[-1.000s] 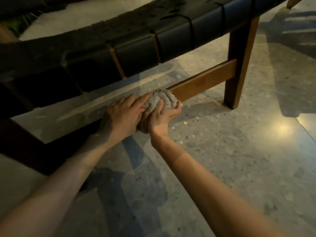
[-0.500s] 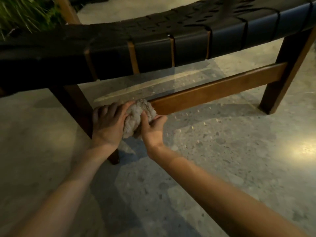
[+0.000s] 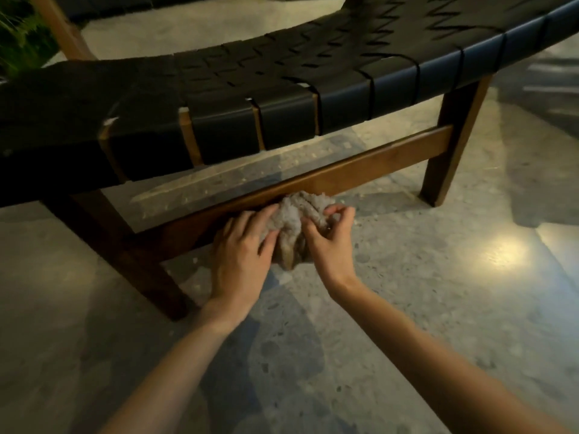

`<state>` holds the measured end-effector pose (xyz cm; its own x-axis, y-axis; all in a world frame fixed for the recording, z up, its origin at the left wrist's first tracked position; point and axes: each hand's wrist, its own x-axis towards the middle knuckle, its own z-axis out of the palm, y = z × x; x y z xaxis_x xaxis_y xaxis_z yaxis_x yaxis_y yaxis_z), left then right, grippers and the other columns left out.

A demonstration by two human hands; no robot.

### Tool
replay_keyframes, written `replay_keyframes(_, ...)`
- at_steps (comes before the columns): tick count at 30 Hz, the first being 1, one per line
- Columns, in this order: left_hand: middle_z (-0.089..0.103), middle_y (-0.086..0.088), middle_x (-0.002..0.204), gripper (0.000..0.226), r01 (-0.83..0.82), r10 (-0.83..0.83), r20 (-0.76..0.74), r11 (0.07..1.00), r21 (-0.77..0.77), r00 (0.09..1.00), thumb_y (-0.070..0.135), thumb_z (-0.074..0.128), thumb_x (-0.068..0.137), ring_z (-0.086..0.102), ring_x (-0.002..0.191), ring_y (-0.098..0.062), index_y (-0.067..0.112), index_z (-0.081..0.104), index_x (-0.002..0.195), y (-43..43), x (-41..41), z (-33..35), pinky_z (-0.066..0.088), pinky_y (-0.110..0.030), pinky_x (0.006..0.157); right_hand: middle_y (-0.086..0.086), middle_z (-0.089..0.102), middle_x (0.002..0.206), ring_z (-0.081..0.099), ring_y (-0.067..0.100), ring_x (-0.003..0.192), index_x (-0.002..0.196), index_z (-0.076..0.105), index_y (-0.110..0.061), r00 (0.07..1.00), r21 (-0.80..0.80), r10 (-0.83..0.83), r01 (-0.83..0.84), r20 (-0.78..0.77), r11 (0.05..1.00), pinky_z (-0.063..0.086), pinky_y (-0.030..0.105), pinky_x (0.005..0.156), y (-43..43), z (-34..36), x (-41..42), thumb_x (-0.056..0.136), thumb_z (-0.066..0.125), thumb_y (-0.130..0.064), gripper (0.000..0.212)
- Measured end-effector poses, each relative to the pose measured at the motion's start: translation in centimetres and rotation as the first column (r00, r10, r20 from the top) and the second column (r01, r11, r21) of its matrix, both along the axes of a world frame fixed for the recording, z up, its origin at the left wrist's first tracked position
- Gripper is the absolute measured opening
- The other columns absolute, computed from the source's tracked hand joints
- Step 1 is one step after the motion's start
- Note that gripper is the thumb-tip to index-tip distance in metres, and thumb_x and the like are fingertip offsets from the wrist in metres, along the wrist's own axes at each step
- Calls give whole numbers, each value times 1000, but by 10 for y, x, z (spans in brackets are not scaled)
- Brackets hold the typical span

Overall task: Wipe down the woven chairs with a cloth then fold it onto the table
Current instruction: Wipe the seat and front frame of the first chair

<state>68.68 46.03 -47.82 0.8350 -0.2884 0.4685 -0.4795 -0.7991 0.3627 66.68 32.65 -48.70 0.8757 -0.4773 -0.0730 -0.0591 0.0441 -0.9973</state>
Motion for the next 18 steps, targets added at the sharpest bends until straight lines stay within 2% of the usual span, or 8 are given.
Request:
replay_keyframes(3, 62, -2, 116, 41, 138, -150, -115, 985, -102, 982, 21, 65, 86, 57, 109, -21, 23, 58, 126, -44, 10, 7, 48, -35, 90, 9, 54, 94, 59, 21, 83, 103, 34, -17, 994, -53, -107, 107, -9, 993, 55, 46, 76, -44, 12, -10, 93, 56, -9, 26)
replay_keyframes(6, 58, -1, 126, 47, 250, -286, -217, 952, -176, 934, 21, 66, 85, 52, 119, -19, 26, 53, 130, -87, 22, 17, 45, -39, 98, 12, 56, 105, 63, 27, 97, 104, 36, -14, 981, -85, -195, 192, -23, 978, 57, 50, 76, -86, 30, -17, 93, 55, -7, 23)
replay_keyframes(9, 52, 0, 134, 49, 340, -402, -309, 910, -236, 862, 21, 63, 87, 45, 126, -17, 28, 48, 133, -126, 36, 26, 38, -36, 105, 10, 56, 106, 60, 27, 100, 91, 43, -22, 953, -219, -301, 284, -44, 933, 55, 52, 78, -123, 49, -17, 89, 59, -6, 23)
replay_keyframes(11, 52, -1, 132, 46, 386, -452, -304, 887, -253, 839, 20, 62, 87, 45, 125, -17, 25, 50, 132, -150, 42, 33, 36, -30, 103, 5, 58, 103, 60, 21, 98, 84, 44, -28, 935, -296, -353, 328, -32, 897, 56, 47, 80, -146, 61, -15, 88, 62, -8, 28)
replay_keyframes(14, 56, -2, 126, 42, 440, -478, -233, 876, -200, 847, 22, 64, 87, 45, 117, -19, 24, 55, 127, -185, 52, 45, 29, -24, 93, -9, 56, 95, 58, 14, 98, 84, 45, -30, 900, -347, -435, 416, 25, 840, 57, 37, 80, -181, 71, -11, 87, 64, -9, 28)
replay_keyframes(16, 59, -1, 120, 38, 435, -456, -172, 889, -146, 873, 24, 65, 85, 45, 112, -20, 24, 59, 122, -206, 61, 51, 24, -25, 89, -13, 54, 94, 58, 15, 100, 84, 46, -31, 871, -361, -488, 470, 45, 805, 56, 40, 82, -202, 72, -4, 86, 65, -10, 29)
replay_keyframes(18, 60, -2, 118, 34, 397, -410, -128, 910, -118, 903, 22, 66, 84, 45, 110, -18, 22, 62, 118, -229, 69, 56, 18, -20, 85, -9, 54, 99, 56, 15, 103, 87, 47, -29, 852, -347, -520, 507, 63, 789, 55, 42, 85, -221, 67, 7, 87, 65, -10, 26)
